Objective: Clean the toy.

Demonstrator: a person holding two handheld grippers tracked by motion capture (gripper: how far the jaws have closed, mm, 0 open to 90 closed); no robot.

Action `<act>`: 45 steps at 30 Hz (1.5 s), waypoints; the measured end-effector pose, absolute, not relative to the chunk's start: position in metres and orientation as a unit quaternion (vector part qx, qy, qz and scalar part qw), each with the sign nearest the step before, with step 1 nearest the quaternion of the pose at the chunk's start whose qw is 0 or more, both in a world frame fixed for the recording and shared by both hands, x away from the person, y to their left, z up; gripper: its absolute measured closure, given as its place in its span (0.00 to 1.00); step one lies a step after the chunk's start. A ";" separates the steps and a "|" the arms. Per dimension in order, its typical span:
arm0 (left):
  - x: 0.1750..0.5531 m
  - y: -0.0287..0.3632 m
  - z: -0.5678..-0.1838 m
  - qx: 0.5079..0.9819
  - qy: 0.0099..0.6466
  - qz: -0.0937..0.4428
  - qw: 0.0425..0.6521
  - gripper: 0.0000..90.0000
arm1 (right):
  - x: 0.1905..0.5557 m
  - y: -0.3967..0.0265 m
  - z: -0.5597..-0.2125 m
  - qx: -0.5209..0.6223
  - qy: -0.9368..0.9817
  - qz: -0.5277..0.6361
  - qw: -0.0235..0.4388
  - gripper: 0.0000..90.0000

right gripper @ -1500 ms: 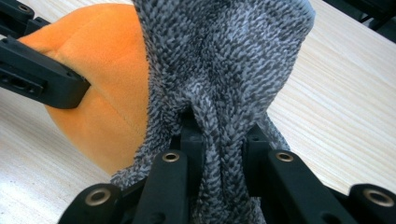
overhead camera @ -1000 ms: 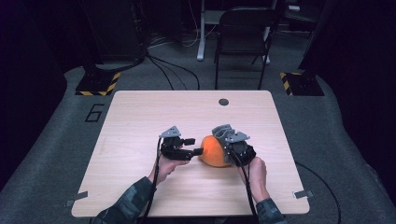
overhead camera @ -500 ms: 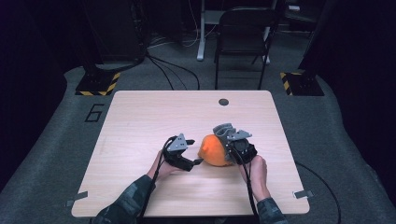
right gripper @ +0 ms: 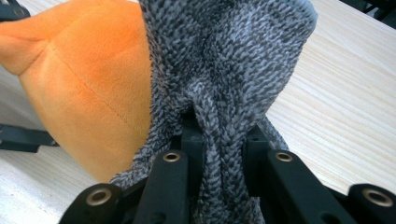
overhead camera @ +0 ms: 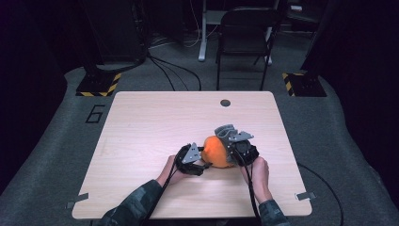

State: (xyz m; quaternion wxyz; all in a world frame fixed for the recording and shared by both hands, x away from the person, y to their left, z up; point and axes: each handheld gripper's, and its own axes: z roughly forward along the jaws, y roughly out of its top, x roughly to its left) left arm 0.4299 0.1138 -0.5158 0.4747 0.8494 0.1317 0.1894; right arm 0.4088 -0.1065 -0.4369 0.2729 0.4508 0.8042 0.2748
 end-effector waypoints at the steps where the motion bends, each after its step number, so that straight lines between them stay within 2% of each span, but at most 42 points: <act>1: 0.430 0.114 -0.516 0.847 0.133 0.193 0.476 0.44 | 0.409 -0.107 -0.437 0.451 0.804 0.276 0.272 0.85; 4: 0.431 0.115 -0.518 0.846 0.138 0.196 0.476 0.59 | 0.408 -0.108 -0.436 0.450 0.803 0.283 0.269 0.85; 7: 0.430 0.115 -0.518 0.844 0.144 0.200 0.476 0.70 | 0.406 -0.123 -0.427 0.458 0.788 0.329 0.246 0.85; 11: 0.430 0.115 -0.518 0.842 0.146 0.201 0.479 0.77 | 0.399 -0.159 -0.416 0.490 0.761 0.328 0.272 0.85; 15: 0.430 0.115 -0.519 0.840 0.141 0.205 0.482 0.82 | 0.402 -0.198 -0.429 0.536 0.740 0.296 0.280 0.85; 20: 0.428 0.115 -0.519 0.839 0.137 0.210 0.482 0.86 | 0.412 -0.216 -0.451 0.568 0.732 0.275 0.257 0.85; 27: 0.424 0.115 -0.514 0.823 0.146 0.214 0.506 0.90 | 0.413 -0.218 -0.453 0.570 0.731 0.273 0.256 0.85; 33: 0.425 0.121 -0.496 0.802 0.179 0.164 0.545 0.90 | 0.413 -0.222 -0.452 0.574 0.727 0.276 0.258 0.85; 38: 0.422 0.124 -0.478 0.779 0.233 0.111 0.572 0.90 | 0.412 -0.223 -0.445 0.571 0.726 0.285 0.256 0.85; 42: 0.424 0.126 -0.480 0.765 0.284 0.070 0.574 0.90 | 0.405 -0.216 -0.425 0.563 0.723 0.303 0.261 0.85; 45: 0.426 0.125 -0.486 0.764 0.303 0.061 0.567 0.90 | 0.399 -0.207 -0.411 0.548 0.728 0.317 0.263 0.85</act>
